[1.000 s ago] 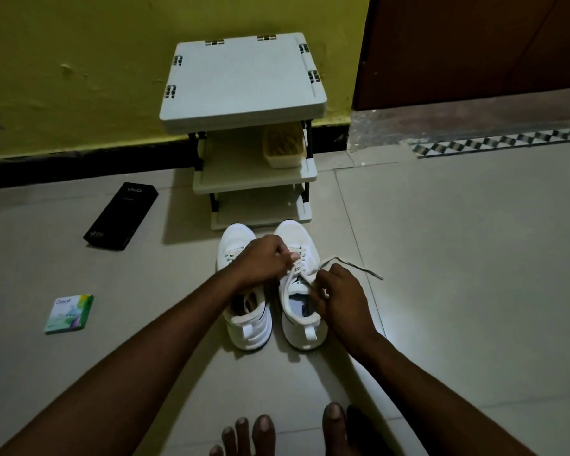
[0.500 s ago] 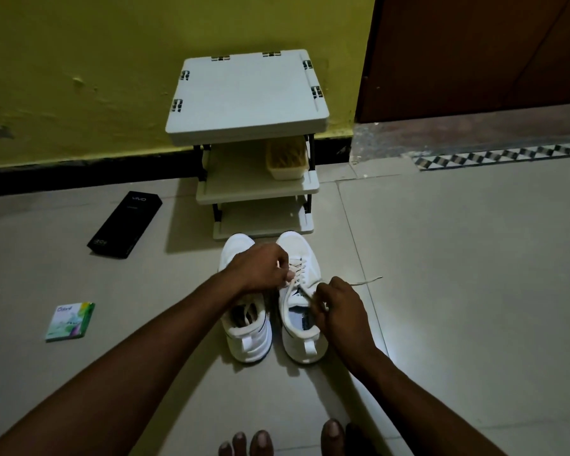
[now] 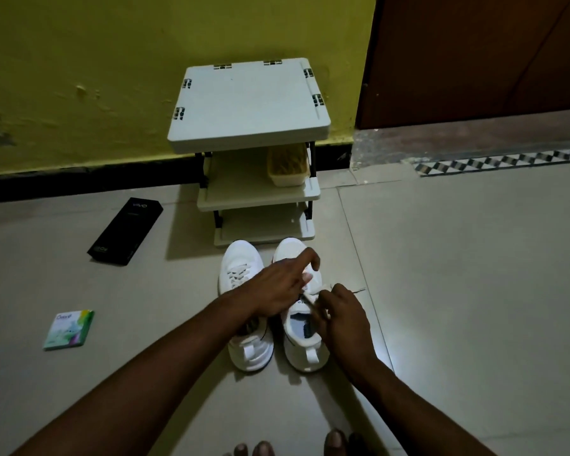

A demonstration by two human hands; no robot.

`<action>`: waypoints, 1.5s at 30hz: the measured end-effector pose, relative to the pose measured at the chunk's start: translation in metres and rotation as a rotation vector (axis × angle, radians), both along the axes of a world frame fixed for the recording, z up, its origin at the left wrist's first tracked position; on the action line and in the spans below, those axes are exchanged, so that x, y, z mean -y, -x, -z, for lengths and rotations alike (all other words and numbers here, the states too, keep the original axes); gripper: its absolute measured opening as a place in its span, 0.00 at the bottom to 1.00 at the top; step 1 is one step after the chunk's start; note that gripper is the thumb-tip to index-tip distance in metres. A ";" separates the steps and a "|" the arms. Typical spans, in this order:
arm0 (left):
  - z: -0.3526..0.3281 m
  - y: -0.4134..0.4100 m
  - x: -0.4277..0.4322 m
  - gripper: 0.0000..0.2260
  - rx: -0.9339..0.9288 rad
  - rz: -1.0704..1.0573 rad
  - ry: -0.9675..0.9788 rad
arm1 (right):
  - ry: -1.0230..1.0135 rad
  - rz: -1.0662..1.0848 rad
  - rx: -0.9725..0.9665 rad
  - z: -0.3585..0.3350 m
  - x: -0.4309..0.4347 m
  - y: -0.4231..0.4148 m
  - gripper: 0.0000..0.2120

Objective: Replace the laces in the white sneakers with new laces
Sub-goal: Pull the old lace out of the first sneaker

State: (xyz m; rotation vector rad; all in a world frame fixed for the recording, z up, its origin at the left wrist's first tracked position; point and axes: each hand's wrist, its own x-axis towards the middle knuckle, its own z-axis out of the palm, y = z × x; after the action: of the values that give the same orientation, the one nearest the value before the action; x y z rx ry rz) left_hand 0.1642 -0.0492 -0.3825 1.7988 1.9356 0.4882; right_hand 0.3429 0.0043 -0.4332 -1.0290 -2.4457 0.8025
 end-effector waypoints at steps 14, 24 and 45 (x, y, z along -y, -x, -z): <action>-0.021 0.029 -0.013 0.09 0.452 -0.353 0.315 | -0.022 -0.023 0.027 -0.003 -0.003 -0.003 0.06; -0.001 0.005 -0.011 0.11 0.682 -0.724 -0.200 | -0.030 -0.022 0.014 -0.001 -0.003 -0.003 0.07; -0.005 0.019 -0.008 0.12 0.704 -1.006 -0.314 | 0.023 -0.032 -0.008 -0.003 -0.002 -0.001 0.07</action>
State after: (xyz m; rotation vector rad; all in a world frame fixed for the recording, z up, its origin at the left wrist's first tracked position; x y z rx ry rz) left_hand 0.1457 -0.0411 -0.3779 0.4685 2.1200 1.5538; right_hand 0.3435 0.0063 -0.4298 -0.9949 -2.4573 0.8451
